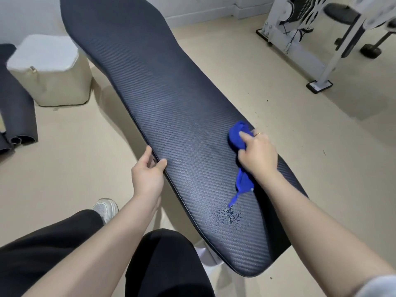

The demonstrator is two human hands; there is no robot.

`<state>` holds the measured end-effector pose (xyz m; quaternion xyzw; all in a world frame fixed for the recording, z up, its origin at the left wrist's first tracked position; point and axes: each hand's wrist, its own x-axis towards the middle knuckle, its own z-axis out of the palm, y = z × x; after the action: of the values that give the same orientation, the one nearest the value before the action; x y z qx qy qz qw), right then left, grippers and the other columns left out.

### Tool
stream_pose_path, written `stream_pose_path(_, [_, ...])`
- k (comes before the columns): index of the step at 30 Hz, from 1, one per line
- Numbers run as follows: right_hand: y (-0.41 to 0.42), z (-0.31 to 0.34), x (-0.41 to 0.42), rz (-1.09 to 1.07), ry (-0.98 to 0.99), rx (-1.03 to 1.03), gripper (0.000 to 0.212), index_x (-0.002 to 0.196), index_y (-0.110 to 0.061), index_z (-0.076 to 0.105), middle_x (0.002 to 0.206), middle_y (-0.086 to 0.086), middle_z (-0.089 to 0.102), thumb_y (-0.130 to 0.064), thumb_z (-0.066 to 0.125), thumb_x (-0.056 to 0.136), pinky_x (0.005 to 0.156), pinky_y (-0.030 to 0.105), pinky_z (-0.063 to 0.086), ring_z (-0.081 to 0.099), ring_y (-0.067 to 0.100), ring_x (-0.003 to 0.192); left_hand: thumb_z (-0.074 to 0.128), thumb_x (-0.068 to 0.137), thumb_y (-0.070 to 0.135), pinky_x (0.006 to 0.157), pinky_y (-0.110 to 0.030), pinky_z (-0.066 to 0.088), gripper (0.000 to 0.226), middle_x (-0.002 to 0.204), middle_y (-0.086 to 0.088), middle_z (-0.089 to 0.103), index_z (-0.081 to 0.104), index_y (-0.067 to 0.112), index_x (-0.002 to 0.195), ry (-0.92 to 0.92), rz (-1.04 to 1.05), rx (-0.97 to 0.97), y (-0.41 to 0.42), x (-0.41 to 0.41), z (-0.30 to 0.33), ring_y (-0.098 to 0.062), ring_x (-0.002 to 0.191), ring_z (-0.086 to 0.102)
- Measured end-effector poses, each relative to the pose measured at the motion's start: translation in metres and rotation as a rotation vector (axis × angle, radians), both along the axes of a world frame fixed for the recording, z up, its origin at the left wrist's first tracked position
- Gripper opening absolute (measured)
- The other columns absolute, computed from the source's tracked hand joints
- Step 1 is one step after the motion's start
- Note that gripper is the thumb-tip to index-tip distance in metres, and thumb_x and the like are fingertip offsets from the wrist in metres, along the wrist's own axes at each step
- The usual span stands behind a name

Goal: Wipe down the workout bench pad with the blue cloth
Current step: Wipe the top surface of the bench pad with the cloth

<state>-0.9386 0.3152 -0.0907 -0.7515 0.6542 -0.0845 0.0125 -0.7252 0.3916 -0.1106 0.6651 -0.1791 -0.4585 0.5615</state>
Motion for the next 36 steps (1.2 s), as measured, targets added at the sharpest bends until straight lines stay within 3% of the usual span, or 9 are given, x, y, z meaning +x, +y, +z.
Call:
stream_pose_path(2, [-0.004,0.001,0.006,-0.072,0.012,0.004,0.027,0.093,-0.013,0.063,0.095,0.017,0.054,-0.009,0.052,0.068,0.070,0.036,0.042,0.054,0.038,0.089,0.054,0.089,-0.004,0.114,-0.031,0.032,0.060,0.148,0.002,0.039,0.035,0.012,0.143,0.028,0.000,0.003,0.001,0.000,-0.001,-0.011,0.134,0.040])
stream_pose_path(7, [0.091,0.002,0.043,0.597,-0.046,0.042,0.036,0.085,-0.024,0.065,0.074,0.006,0.053,-0.020,0.053,0.051,0.053,0.030,0.041,0.054,0.028,0.062,0.053,0.090,-0.001,0.110,-0.028,0.035,0.059,0.144,-0.004,0.044,0.034,0.014,0.144,0.072,-0.002,0.007,0.006,-0.001,-0.001,-0.008,0.121,0.047])
stream_pose_path(10, [0.099,0.001,0.049,0.806,-0.042,0.079,0.039,0.088,-0.027,0.066,0.069,0.003,0.051,-0.025,0.041,0.057,0.052,0.026,0.039,0.051,0.024,0.059,0.055,0.090,0.003,0.114,-0.031,0.032,0.060,0.145,-0.006,0.043,0.033,0.018,0.145,0.028,-0.035,0.035,0.006,0.000,-0.001,-0.011,0.133,0.042])
stream_pose_path(14, [0.037,0.003,0.033,0.383,-0.038,0.011,0.033,0.091,-0.017,0.066,0.078,0.013,0.054,-0.012,0.055,0.060,0.058,0.034,0.050,0.056,0.034,0.070,0.048,0.096,0.015,0.099,-0.018,0.023,0.064,0.147,-0.006,0.040,0.015,0.020,0.150,0.024,-0.060,0.096,0.010,-0.008,0.000,-0.009,0.132,0.038])
stream_pose_path(16, [0.030,0.004,0.029,0.242,-0.022,0.030,0.033,0.094,-0.015,0.065,0.083,0.015,0.054,-0.010,0.057,0.062,0.063,0.037,0.047,0.055,0.037,0.075,0.044,0.098,0.018,0.098,-0.017,0.023,0.058,0.150,-0.003,0.037,0.018,0.018,0.150,0.064,-0.055,0.116,0.016,-0.015,-0.001,-0.009,0.135,0.035])
stream_pose_path(22, [0.118,0.000,0.017,0.955,0.031,0.118,0.039,0.085,-0.030,0.065,0.074,0.000,0.056,-0.021,0.042,0.055,0.052,0.026,0.038,0.049,0.022,0.058,0.046,0.096,0.013,0.116,-0.037,0.026,0.047,0.145,-0.005,0.046,0.039,0.011,0.142,0.153,0.031,0.172,0.012,-0.019,-0.008,-0.024,0.137,0.039])
stream_pose_path(24, [0.103,-0.002,0.018,0.978,0.029,0.118,0.039,0.086,-0.029,0.066,0.075,0.000,0.057,-0.021,0.044,0.056,0.053,0.026,0.039,0.051,0.023,0.060,0.045,0.096,0.012,0.115,-0.041,0.029,0.044,0.142,-0.007,0.050,0.042,0.011,0.140,0.170,0.054,0.165,0.010,-0.020,-0.009,-0.025,0.134,0.044])
stream_pose_path(29, [0.073,0.001,0.029,0.627,-0.022,0.035,0.038,0.086,-0.024,0.066,0.074,0.006,0.055,-0.022,0.040,0.058,0.055,0.027,0.035,0.053,0.028,0.062,0.045,0.097,0.020,0.113,-0.037,0.030,0.045,0.145,-0.002,0.047,0.039,0.019,0.142,0.165,0.048,0.169,0.014,-0.023,-0.010,-0.022,0.135,0.042])
stream_pose_path(36, [0.138,0.004,-0.020,1.086,0.040,0.299,0.032,0.084,-0.031,0.066,0.077,0.000,0.056,-0.021,0.060,0.054,0.056,0.027,0.036,0.049,0.021,0.062,0.040,0.099,0.015,0.114,-0.038,0.026,0.047,0.150,-0.005,0.040,0.032,0.016,0.145,0.169,0.076,0.195,0.006,-0.027,-0.003,-0.026,0.139,0.034])
